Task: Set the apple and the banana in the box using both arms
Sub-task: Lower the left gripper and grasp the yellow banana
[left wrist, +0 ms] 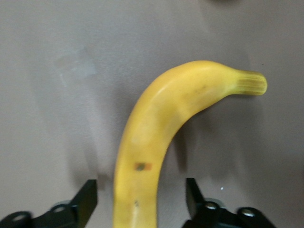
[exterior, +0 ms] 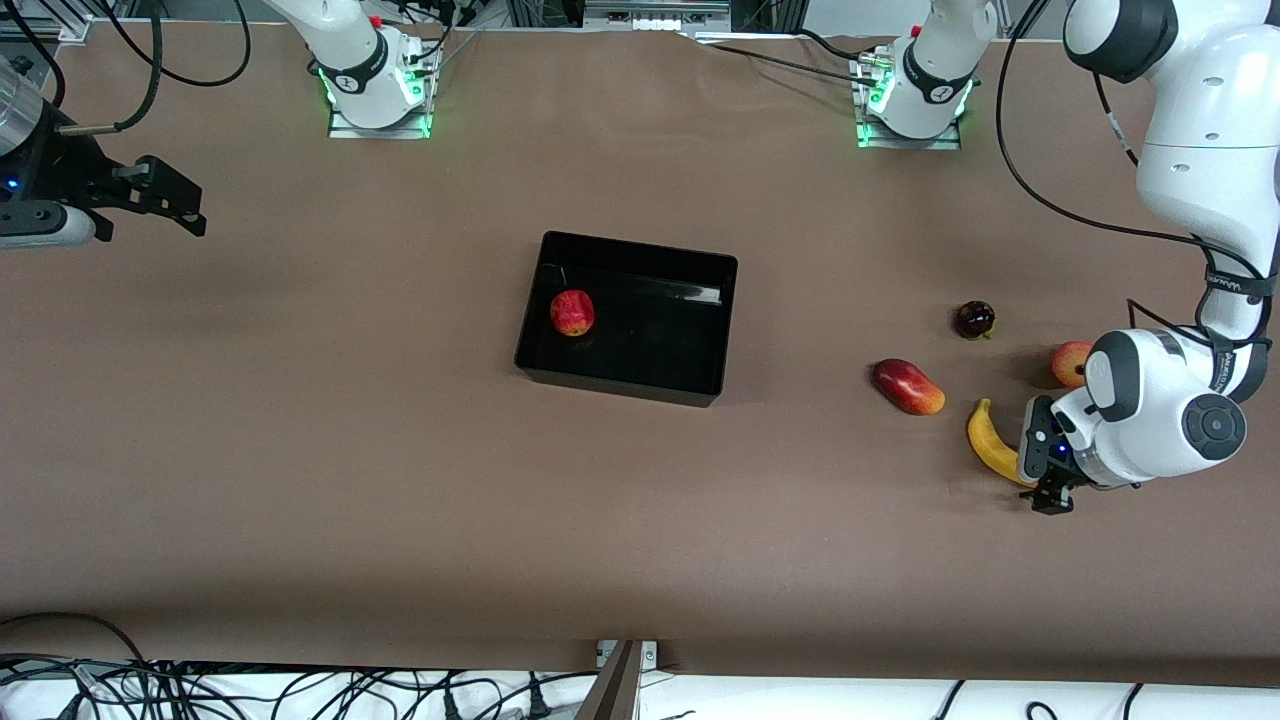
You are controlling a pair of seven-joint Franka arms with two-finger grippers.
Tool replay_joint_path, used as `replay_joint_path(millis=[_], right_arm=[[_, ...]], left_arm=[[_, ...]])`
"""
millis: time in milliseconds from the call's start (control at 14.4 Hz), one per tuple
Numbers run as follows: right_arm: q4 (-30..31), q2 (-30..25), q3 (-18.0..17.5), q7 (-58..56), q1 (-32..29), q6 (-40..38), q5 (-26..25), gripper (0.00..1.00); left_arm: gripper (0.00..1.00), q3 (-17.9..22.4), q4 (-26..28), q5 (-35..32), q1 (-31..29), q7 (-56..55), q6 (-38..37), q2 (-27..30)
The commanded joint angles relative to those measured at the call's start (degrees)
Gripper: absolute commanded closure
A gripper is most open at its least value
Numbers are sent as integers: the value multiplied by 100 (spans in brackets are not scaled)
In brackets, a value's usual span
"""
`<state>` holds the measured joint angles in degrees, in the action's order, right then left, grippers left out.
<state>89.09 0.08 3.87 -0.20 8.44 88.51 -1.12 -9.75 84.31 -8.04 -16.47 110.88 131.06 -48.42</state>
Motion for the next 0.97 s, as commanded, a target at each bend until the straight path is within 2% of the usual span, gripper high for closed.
replay_joint_path(millis=[0, 70, 139, 209, 348, 487, 696, 905], right_arm=[[-40, -44, -26, 12, -9, -88, 15, 0], [-40, -52, -26, 12, -9, -88, 15, 0], [-40, -52, -26, 12, -9, -88, 15, 0], [-40, -52, -26, 12, -9, -88, 15, 0], [-40, -44, -26, 12, -9, -79, 15, 0], [-40, -52, -26, 12, -9, -79, 15, 0], [-40, -44, -26, 12, -9, -79, 15, 0], [-40, -52, -26, 12, -9, -79, 15, 0]], left_arm=[[54, -123, 112, 119, -41, 267, 77, 35], [65, -175, 94, 119, -50, 276, 68, 52], [86, -193, 68, 119, -41, 276, 51, 70], [91, -202, 51, 119, -32, 259, 25, 105], [91, -351, -98, 127, -32, 171, -194, 367], [91, -526, -493, 119, 11, -292, -894, 649], [90, -598, -837, 118, 414, -1591, -2213, 887], [90, -817, -811, 127, 977, -3217, -2883, 1019]])
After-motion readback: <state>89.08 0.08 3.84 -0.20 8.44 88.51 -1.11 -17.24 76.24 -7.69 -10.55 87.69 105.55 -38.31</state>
